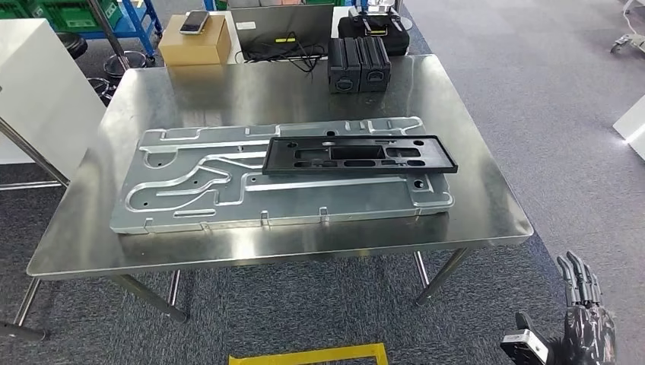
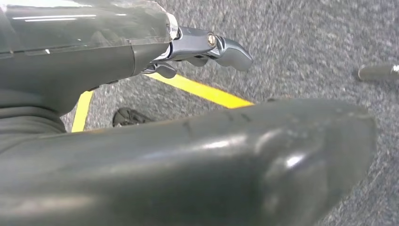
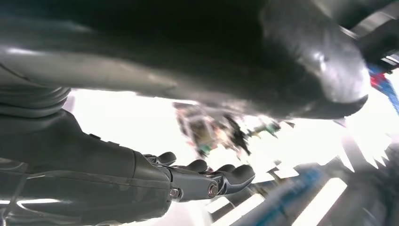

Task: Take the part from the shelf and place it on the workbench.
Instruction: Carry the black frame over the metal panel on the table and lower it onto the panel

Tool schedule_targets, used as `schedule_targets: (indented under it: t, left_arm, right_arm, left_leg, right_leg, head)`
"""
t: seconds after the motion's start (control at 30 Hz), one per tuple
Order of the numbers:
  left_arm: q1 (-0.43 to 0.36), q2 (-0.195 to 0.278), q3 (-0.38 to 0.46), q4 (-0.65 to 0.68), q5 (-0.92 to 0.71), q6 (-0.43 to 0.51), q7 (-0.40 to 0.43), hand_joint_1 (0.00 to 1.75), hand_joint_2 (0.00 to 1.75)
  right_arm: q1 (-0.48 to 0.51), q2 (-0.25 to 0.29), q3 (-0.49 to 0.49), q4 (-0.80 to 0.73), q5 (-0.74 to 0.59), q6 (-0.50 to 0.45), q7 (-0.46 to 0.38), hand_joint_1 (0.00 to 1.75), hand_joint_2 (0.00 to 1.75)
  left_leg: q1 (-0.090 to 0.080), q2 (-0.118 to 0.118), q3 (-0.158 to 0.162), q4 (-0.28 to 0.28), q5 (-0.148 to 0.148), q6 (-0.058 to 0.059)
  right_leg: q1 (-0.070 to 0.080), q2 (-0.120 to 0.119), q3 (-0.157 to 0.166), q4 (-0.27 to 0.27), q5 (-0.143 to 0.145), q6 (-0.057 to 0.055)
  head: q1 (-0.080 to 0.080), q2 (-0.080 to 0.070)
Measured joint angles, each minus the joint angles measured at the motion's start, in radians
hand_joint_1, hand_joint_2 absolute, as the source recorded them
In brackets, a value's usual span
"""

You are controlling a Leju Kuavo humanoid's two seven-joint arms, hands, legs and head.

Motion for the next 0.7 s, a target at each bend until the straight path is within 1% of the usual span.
schedule_targets:
  t: [0.03, 0.07, 0.1, 0.13, 0.17, 0.2, 0.23, 0.27, 0.3, 0.33, 0.37, 0.4, 0.43, 0.47, 0.5, 0.53, 0.57, 0.6, 0.63, 0.67, 0.7]
  left_arm:
    - [0.0, -0.001, 0.003, -0.001, -0.002, 0.0, 0.002, 0.0, 0.0]
    - [0.001, -0.002, 0.006, -0.002, -0.005, 0.0, 0.004, 0.0, 0.0]
    - [0.002, -0.002, 0.008, -0.002, -0.007, 0.0, 0.006, 0.0, 0.0]
    - [0.003, -0.004, 0.01, -0.003, -0.009, 0.001, 0.008, 0.0, 0.0]
    - [0.005, -0.005, 0.011, -0.003, -0.012, 0.002, 0.009, 0.0, 0.0]
    - [0.006, -0.007, 0.012, -0.003, -0.015, 0.002, 0.011, 0.0, 0.0]
    - [0.007, -0.008, 0.012, -0.003, -0.017, 0.003, 0.011, 0.0, 0.0]
    - [0.008, -0.01, 0.013, -0.003, -0.021, 0.003, 0.012, 0.0, 0.0]
    - [0.008, -0.011, 0.013, -0.003, -0.026, 0.004, 0.011, 0.0, 0.0]
    - [0.008, -0.012, 0.013, -0.004, -0.031, 0.004, 0.01, 0.0, 0.0]
    - [0.007, -0.012, 0.013, -0.004, -0.037, 0.004, 0.009, 0.0, 0.0]
    - [0.007, -0.013, 0.013, -0.004, -0.043, 0.003, 0.008, 0.0, 0.0]
    - [0.007, -0.013, 0.013, -0.004, -0.048, 0.002, 0.006, 0.0, 0.0]
    - [0.008, -0.014, 0.013, -0.004, -0.054, 0.0, 0.004, 0.0, 0.0]
    - [0.011, -0.014, 0.012, -0.004, -0.06, -0.002, 0.003, 0.0, 0.0]
    - [0.014, -0.014, 0.012, -0.004, -0.066, -0.005, 0.002, 0.0, 0.0]
    - [0.018, -0.014, 0.012, -0.004, -0.071, -0.007, 0.0, 0.0, 0.0]
    - [0.02, -0.014, 0.012, -0.004, -0.076, -0.008, -0.001, 0.0, 0.0]
    - [0.021, -0.014, 0.012, -0.004, -0.08, -0.009, -0.003, 0.0, 0.0]
    - [0.022, -0.014, 0.012, -0.004, -0.082, -0.01, -0.004, 0.0, 0.0]
    - [0.022, -0.014, 0.012, -0.004, -0.084, -0.01, -0.005, 0.0, 0.0]
  right_arm:
    - [-0.013, 0.007, -0.039, 0.04, 0.026, 0.02, -0.001, 0.0, 0.0]
    - [-0.03, 0.01, -0.082, 0.094, 0.055, 0.038, -0.002, 0.0, 0.0]
    - [-0.051, 0.013, -0.13, 0.166, 0.088, 0.048, -0.003, 0.0, 0.0]
    - [-0.076, 0.012, -0.178, 0.252, 0.122, 0.049, -0.002, 0.0, 0.0]
    - [-0.101, 0.008, -0.224, 0.347, 0.153, 0.043, -0.002, 0.0, 0.0]
    - [-0.123, 0.003, -0.268, 0.448, 0.179, 0.03, 0.0, 0.0, 0.0]
    - [-0.143, -0.004, -0.307, 0.544, 0.199, 0.016, 0.004, 0.0, 0.0]
    - [-0.161, -0.011, -0.341, 0.635, 0.214, 0.004, 0.012, 0.0, 0.0]
    - [-0.179, -0.019, -0.372, 0.724, 0.226, -0.002, 0.032, 0.0, 0.0]
    - [-0.197, -0.027, -0.397, 0.808, 0.236, -0.002, 0.063, 0.0, 0.0]
    - [-0.214, -0.033, -0.419, 0.887, 0.245, 0.003, 0.102, 0.0, 0.0]
    - [-0.226, -0.037, -0.44, 0.961, 0.251, 0.011, 0.143, 0.0, 0.0]
    - [-0.235, -0.038, -0.46, 1.025, 0.255, 0.02, 0.183, 0.0, 0.0]
    - [-0.241, -0.038, -0.478, 1.083, 0.258, 0.033, 0.224, 0.0, 0.0]
    - [-0.248, -0.037, -0.495, 1.136, 0.263, 0.049, 0.266, 0.0, 0.0]
    - [-0.254, -0.035, -0.51, 1.182, 0.267, 0.067, 0.311, 0.0, 0.0]
    - [-0.259, -0.034, -0.522, 1.221, 0.271, 0.085, 0.352, 0.0, 0.0]
    - [-0.264, -0.031, -0.532, 1.256, 0.273, 0.099, 0.388, 0.0, 0.0]
    - [-0.268, -0.027, -0.541, 1.285, 0.273, 0.11, 0.415, 0.0, 0.0]
    - [-0.271, -0.024, -0.549, 1.31, 0.274, 0.116, 0.435, 0.0, 0.0]
    - [-0.274, -0.021, -0.556, 1.332, 0.274, 0.121, 0.448, 0.0, 0.0]
  left_leg:
    - [0.002, 0.002, -0.011, -0.003, 0.014, 0.007]
    - [0.005, 0.005, -0.025, -0.005, 0.029, 0.013]
    - [0.005, 0.006, -0.041, -0.005, 0.042, 0.017]
    - [0.004, 0.007, -0.057, -0.004, 0.054, 0.019]
    - [0.004, 0.008, -0.073, -0.002, 0.065, 0.018]
    - [0.004, 0.009, -0.09, 0.001, 0.077, 0.017]
    - [0.004, 0.009, -0.107, 0.006, 0.086, 0.015]
    - [0.004, 0.009, -0.124, 0.012, 0.095, 0.012]
    - [0.005, 0.009, -0.14, 0.02, 0.102, 0.007]
    - [0.004, 0.009, -0.153, 0.028, 0.108, 0.002]
    - [0.004, 0.01, -0.161, 0.033, 0.114, -0.004]
    - [0.004, 0.011, -0.166, 0.036, 0.121, -0.01]
    - [0.004, 0.011, -0.169, 0.037, 0.128, -0.017]
    - [0.004, 0.011, -0.172, 0.035, 0.136, -0.024]
    - [0.006, 0.01, -0.176, 0.039, 0.134, -0.03]
    - [0.008, 0.009, -0.184, 0.053, 0.114, -0.036]
    - [0.009, 0.008, -0.197, 0.084, 0.074, -0.04]
    - [0.01, 0.008, -0.212, 0.135, 0.019, -0.042]
    - [0.011, 0.008, -0.228, 0.199, -0.036, -0.044]
    - [0.011, 0.008, -0.238, 0.263, -0.073, -0.045]
    - [0.011, 0.008, -0.238, 0.31, -0.083, -0.046]
  right_leg:
    - [-0.002, 0.001, -0.007, 0.014, -0.025, 0.006]
    - [-0.004, 0.002, -0.019, 0.047, -0.07, 0.013]
    - [-0.006, 0.002, -0.033, 0.101, -0.128, 0.02]
    - [-0.008, 0.002, -0.046, 0.166, -0.18, 0.026]
    - [-0.009, 0.002, -0.054, 0.227, -0.21, 0.032]
    - [-0.011, 0.002, -0.051, 0.268, -0.213, 0.035]
    - [-0.013, 0.002, -0.032, 0.278, -0.195, 0.038]
    - [-0.015, 0.002, 0.004, 0.252, -0.167, 0.038]
    - [-0.017, 0.002, 0.056, 0.193, -0.146, 0.038]
    - [-0.015, 0.002, 0.113, 0.115, -0.145, 0.035]
    - [-0.013, 0.003, 0.16, 0.048, -0.154, 0.028]
    - [-0.009, 0.005, 0.188, 0.0, -0.166, 0.02]
    - [-0.005, 0.005, 0.198, -0.023, -0.174, 0.011]
    - [-0.005, 0.005, 0.193, -0.024, -0.169, 0.001]
    - [-0.005, 0.002, 0.184, -0.025, -0.16, -0.008]
    - [-0.006, 0.0, 0.173, -0.025, -0.149, -0.019]
    - [-0.006, -0.002, 0.159, -0.027, -0.136, -0.027]
    - [-0.004, -0.004, 0.143, -0.027, -0.123, -0.034]
    - [-0.002, -0.004, 0.126, -0.026, -0.11, -0.038]
    - [0.001, -0.005, 0.109, -0.025, -0.097, -0.039]
    - [0.004, -0.006, 0.09, -0.023, -0.084, -0.04]
  head:
    - [0.0, 0.0]
    - [0.0, 0.0]
    - [0.0, 0.0]
    - [0.0, 0.0]
    - [0.0, 0.0]
    - [0.0, 0.0]
    - [0.0, 0.0]
    - [0.0, 0.0]
    - [0.0, 0.0]
    - [0.0, 0.0]
    - [0.0, 0.0]
    - [0.0, 0.0]
    - [0.0, 0.0]
    - [0.0, 0.0]
    - [0.0, 0.0]
    - [0.0, 0.0]
    - [0.0, 0.0]
    - [0.0, 0.0]
    - [0.0, 0.0]
    - [0.0, 0.0]
    - [0.0, 0.0]
